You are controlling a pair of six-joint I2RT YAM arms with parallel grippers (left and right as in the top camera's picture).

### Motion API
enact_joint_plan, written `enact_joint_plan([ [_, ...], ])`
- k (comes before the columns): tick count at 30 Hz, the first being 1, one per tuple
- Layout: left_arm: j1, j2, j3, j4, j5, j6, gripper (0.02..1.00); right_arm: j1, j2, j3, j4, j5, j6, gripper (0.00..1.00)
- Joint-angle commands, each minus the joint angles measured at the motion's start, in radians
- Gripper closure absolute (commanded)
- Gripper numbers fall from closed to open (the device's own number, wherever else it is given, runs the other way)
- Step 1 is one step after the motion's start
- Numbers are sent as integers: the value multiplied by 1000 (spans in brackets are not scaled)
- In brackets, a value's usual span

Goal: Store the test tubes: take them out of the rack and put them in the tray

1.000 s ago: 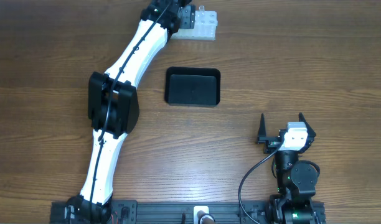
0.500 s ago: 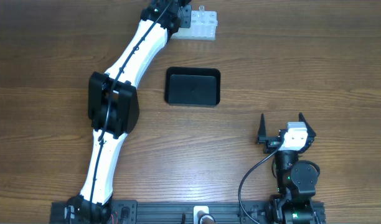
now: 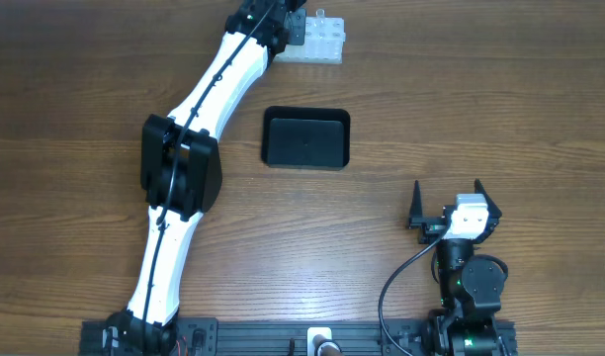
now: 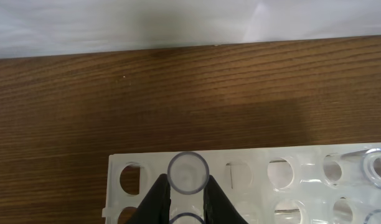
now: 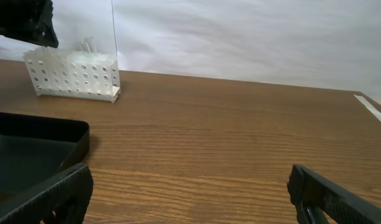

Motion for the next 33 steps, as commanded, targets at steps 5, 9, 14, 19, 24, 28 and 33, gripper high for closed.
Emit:
enact_joint_plan([
  [5,-8,15,26,3,-3,0,982,-6,-11,-5,-4,-5,-4,9],
  [9,-13,15,26,3,-3,0,980,-6,-11,-5,-4,-5,-4,7],
  [14,-20,15,32,-3,-3,0,980,-6,-11,-5,-4,-5,-4,9],
  [19,-23,15,64,-30,-5,0,982,-6,-11,-5,-4,-5,-4,9],
  [24,-23,9,89,-31,-12,0,982,-6,-11,-5,-4,-5,-4,7],
  [28,-23,-4,89,-35,-13,0,980,-6,-11,-5,-4,-5,-4,9],
  [33,-23,-31,89,-50,-27,0,982,-6,-11,-5,-4,-5,-4,9],
])
